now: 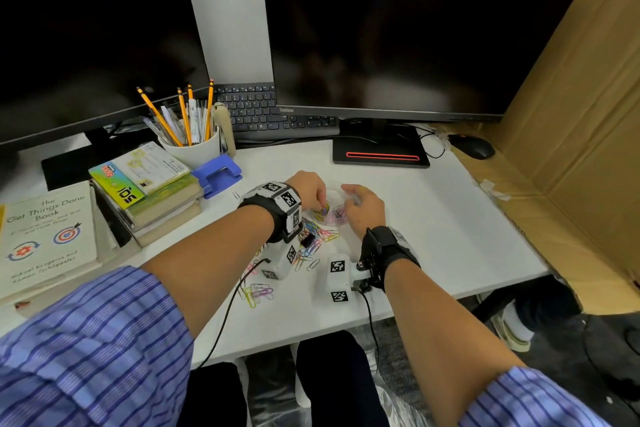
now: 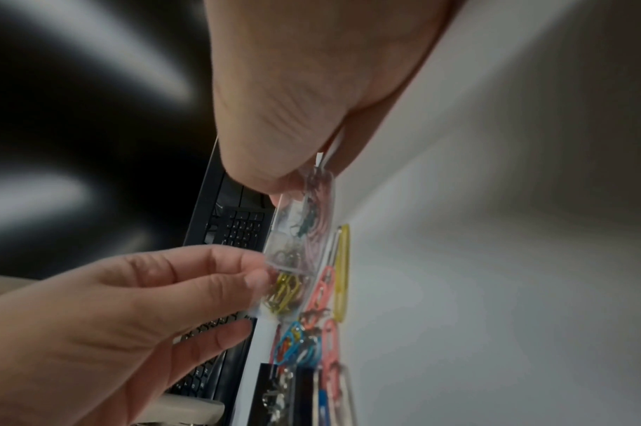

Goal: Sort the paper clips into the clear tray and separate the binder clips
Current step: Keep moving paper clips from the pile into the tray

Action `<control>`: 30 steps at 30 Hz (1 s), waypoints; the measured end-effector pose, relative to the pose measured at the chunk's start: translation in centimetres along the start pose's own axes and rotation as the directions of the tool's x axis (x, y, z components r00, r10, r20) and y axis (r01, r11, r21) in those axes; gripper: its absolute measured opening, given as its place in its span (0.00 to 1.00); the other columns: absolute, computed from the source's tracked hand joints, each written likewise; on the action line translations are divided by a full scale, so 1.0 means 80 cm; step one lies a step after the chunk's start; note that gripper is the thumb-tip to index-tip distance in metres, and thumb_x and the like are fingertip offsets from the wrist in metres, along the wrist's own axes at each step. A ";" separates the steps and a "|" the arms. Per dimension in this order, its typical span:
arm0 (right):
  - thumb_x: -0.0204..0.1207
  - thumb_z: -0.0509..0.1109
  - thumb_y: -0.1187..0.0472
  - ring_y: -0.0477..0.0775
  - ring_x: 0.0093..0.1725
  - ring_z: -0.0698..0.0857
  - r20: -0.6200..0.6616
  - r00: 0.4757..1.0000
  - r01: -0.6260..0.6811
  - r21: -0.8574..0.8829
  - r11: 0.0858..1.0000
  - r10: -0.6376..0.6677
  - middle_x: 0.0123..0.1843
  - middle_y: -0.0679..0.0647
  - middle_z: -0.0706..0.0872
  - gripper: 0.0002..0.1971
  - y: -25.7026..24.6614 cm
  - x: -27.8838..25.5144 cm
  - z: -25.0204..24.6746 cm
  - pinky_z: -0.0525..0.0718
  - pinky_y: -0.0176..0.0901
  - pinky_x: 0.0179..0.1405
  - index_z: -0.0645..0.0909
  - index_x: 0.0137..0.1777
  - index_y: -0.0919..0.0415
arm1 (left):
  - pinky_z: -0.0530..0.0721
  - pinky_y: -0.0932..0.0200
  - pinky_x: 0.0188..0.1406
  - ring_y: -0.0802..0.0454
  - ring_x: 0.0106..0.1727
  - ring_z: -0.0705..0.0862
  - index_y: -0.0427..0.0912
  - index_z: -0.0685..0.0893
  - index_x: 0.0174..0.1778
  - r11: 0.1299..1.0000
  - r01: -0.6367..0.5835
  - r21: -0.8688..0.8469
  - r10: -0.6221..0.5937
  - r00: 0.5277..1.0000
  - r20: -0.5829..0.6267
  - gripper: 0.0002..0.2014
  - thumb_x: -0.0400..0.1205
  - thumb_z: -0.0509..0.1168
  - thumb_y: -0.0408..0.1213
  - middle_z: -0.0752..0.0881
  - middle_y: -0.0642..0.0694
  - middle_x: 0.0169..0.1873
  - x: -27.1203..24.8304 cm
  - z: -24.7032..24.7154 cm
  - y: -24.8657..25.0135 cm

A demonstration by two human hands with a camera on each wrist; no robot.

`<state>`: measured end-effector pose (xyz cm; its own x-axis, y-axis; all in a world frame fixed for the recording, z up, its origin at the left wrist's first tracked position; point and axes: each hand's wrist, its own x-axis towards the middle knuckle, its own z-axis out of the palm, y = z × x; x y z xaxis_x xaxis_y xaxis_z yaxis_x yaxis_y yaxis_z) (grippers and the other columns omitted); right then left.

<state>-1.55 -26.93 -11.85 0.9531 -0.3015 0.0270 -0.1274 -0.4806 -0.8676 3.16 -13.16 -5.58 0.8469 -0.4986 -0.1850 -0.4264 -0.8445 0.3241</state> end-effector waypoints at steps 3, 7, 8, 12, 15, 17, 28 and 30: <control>0.77 0.59 0.68 0.58 0.63 0.83 -0.016 1.000 -0.002 0.016 1.000 0.002 0.67 0.57 0.84 0.20 -0.001 0.001 0.000 0.80 0.44 0.64 0.82 0.66 0.59 | 0.81 0.59 0.56 0.46 0.60 0.85 0.37 0.90 0.53 0.999 0.023 -0.040 -0.024 0.999 -0.026 0.10 0.77 0.69 0.30 0.89 0.42 0.56 -0.008 -0.006 0.001; 0.78 0.58 0.66 0.58 0.66 0.81 -0.023 1.000 0.002 0.023 1.000 -0.001 0.68 0.57 0.83 0.19 -0.001 0.000 0.001 0.77 0.43 0.66 0.82 0.67 0.60 | 0.79 0.59 0.58 0.44 0.62 0.83 0.36 0.87 0.57 0.994 0.086 -0.071 -0.092 0.992 -0.085 0.13 0.77 0.68 0.29 0.86 0.40 0.60 -0.027 -0.025 -0.009; 0.79 0.58 0.66 0.58 0.67 0.81 -0.022 1.000 0.004 0.021 1.000 -0.003 0.68 0.57 0.83 0.19 -0.001 0.000 0.001 0.77 0.43 0.67 0.82 0.67 0.60 | 0.80 0.57 0.59 0.43 0.63 0.83 0.34 0.87 0.58 0.991 0.130 -0.035 -0.132 0.989 -0.060 0.13 0.77 0.68 0.29 0.86 0.40 0.61 -0.034 -0.029 -0.014; 0.80 0.56 0.65 0.58 0.68 0.80 -0.025 1.000 -0.001 0.014 1.000 0.002 0.69 0.57 0.82 0.20 -0.001 0.000 0.003 0.76 0.43 0.68 0.81 0.67 0.59 | 0.79 0.58 0.51 0.47 0.52 0.82 0.36 0.85 0.60 0.984 0.177 0.032 -0.180 0.978 0.105 0.16 0.76 0.72 0.33 0.83 0.41 0.59 -0.062 -0.028 -0.035; 0.80 0.56 0.64 0.58 0.68 0.80 -0.018 1.000 0.021 -0.022 1.000 -0.022 0.70 0.57 0.81 0.19 -0.002 -0.002 0.001 0.75 0.43 0.67 0.81 0.68 0.58 | 0.74 0.63 0.52 0.51 0.52 0.77 0.43 0.81 0.64 0.999 0.032 -0.031 -0.027 0.984 0.174 0.22 0.74 0.75 0.36 0.80 0.43 0.59 -0.071 -0.011 -0.038; 0.80 0.57 0.63 0.58 0.67 0.80 -0.021 0.999 0.032 -0.042 0.999 -0.033 0.70 0.56 0.81 0.19 -0.002 -0.003 0.000 0.76 0.43 0.66 0.81 0.68 0.58 | 0.77 0.58 0.61 0.47 0.60 0.78 0.45 0.77 0.68 1.000 -0.013 0.027 0.006 0.972 0.235 0.29 0.71 0.77 0.37 0.77 0.42 0.63 -0.069 -0.001 -0.033; 0.80 0.58 0.62 0.58 0.65 0.81 -0.021 0.999 0.034 -0.018 0.999 -0.034 0.69 0.56 0.82 0.18 -0.002 -0.004 -0.001 0.78 0.45 0.65 0.81 0.67 0.57 | 0.76 0.51 0.64 0.39 0.64 0.78 0.40 0.77 0.65 0.993 -0.020 0.119 0.004 0.991 0.132 0.19 0.78 0.61 0.25 0.76 0.37 0.63 -0.072 0.003 -0.042; 0.80 0.58 0.63 0.58 0.65 0.81 -0.023 0.999 0.032 -0.013 0.999 -0.032 0.69 0.57 0.82 0.18 -0.001 -0.004 -0.001 0.78 0.45 0.65 0.81 0.66 0.57 | 0.77 0.51 0.66 0.40 0.65 0.77 0.41 0.76 0.66 0.996 -0.004 0.089 -0.008 0.991 0.131 0.20 0.78 0.63 0.28 0.75 0.37 0.64 -0.073 0.001 -0.044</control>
<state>-1.83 -26.83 -11.75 0.9500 -0.3050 0.0665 -0.1005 -0.5007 -0.8598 -0.33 -7.30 -5.72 0.8013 -0.5133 -0.3072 -0.4561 -0.8565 0.2414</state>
